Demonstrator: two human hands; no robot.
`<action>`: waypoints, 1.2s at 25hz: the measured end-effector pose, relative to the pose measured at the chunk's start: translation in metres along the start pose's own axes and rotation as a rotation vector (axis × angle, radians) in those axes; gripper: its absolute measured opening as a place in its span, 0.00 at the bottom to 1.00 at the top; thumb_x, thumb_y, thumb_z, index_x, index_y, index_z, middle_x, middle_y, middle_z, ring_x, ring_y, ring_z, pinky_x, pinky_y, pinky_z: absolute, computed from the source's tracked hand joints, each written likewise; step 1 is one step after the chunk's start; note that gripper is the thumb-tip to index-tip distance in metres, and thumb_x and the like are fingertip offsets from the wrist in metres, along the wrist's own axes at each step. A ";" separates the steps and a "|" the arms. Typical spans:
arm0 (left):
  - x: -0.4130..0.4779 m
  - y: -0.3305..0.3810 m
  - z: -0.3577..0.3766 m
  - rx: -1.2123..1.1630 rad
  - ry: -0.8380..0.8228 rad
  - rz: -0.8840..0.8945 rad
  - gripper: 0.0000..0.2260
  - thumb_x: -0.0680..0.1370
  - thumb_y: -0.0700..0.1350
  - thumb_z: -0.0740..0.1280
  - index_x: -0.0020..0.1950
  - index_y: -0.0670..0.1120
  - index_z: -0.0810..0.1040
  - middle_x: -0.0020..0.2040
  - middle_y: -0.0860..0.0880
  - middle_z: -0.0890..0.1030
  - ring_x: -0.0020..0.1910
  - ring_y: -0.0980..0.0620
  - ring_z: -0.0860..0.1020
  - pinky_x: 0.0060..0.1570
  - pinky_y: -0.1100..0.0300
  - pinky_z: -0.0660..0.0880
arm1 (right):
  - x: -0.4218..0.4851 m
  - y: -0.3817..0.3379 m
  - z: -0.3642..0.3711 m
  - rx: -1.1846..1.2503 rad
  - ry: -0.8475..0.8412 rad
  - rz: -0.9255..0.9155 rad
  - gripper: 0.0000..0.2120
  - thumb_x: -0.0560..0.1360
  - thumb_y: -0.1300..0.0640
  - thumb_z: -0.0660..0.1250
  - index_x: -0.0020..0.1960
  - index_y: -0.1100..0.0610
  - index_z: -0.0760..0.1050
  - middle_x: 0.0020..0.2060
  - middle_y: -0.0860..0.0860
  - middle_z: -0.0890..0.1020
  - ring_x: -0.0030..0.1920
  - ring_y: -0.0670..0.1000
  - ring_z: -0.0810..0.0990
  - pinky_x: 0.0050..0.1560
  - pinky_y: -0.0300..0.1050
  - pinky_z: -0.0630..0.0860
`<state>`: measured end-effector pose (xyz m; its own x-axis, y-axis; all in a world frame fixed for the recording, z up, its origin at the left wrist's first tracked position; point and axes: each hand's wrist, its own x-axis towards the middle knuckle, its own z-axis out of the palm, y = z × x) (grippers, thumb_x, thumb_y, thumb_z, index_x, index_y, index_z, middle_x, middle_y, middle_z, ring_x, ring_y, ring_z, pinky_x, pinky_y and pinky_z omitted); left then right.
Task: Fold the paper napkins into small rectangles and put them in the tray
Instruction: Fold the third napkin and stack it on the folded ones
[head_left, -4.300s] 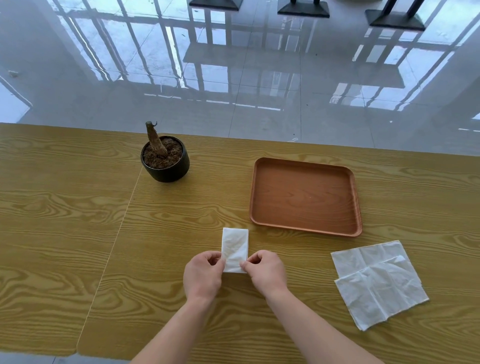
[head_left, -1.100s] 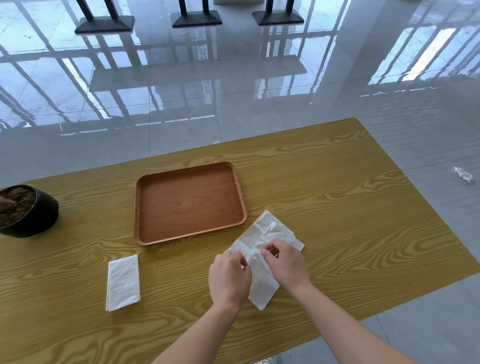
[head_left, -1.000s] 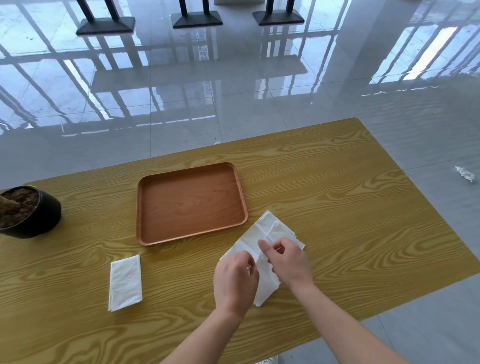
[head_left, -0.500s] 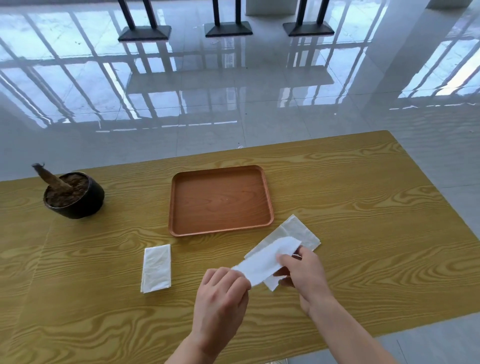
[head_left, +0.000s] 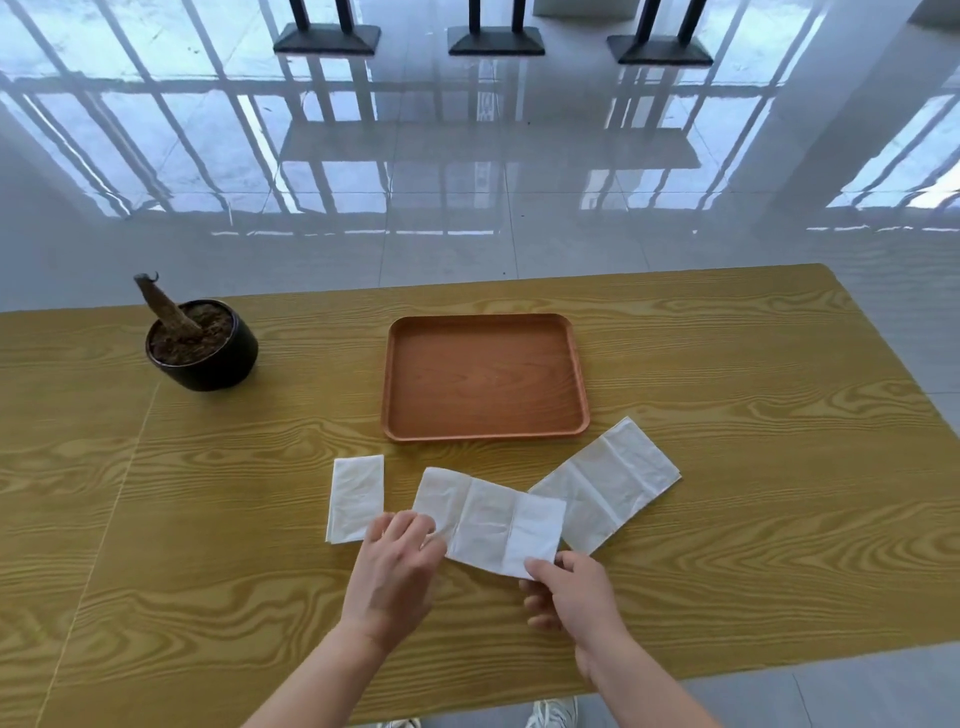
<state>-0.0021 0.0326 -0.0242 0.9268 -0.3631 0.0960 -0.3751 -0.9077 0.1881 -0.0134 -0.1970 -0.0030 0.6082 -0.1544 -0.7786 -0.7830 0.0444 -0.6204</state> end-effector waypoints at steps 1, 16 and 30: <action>-0.007 0.002 0.001 -0.042 -0.004 -0.036 0.11 0.65 0.36 0.66 0.42 0.48 0.79 0.47 0.49 0.80 0.50 0.45 0.77 0.50 0.51 0.73 | 0.000 0.000 -0.001 -0.054 0.000 -0.018 0.10 0.76 0.56 0.71 0.42 0.62 0.80 0.35 0.58 0.86 0.29 0.51 0.81 0.28 0.45 0.77; -0.006 0.084 0.005 -0.323 0.052 -0.183 0.10 0.64 0.42 0.79 0.42 0.50 0.83 0.39 0.55 0.80 0.37 0.51 0.79 0.34 0.55 0.74 | -0.021 0.001 -0.010 -0.232 -0.047 -0.171 0.14 0.75 0.50 0.71 0.33 0.53 0.77 0.28 0.47 0.75 0.30 0.46 0.71 0.31 0.43 0.70; -0.041 0.066 -0.002 -0.618 0.174 -0.467 0.09 0.70 0.37 0.78 0.42 0.50 0.84 0.39 0.60 0.83 0.39 0.60 0.80 0.40 0.61 0.77 | 0.003 -0.007 -0.020 -0.823 -0.132 -0.548 0.09 0.76 0.52 0.71 0.38 0.44 0.77 0.41 0.45 0.80 0.44 0.47 0.78 0.45 0.41 0.74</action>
<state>-0.0645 -0.0116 -0.0134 0.9937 0.1106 0.0154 0.0617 -0.6586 0.7500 -0.0090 -0.2175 0.0011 0.8831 0.1645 -0.4395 -0.2060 -0.7056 -0.6780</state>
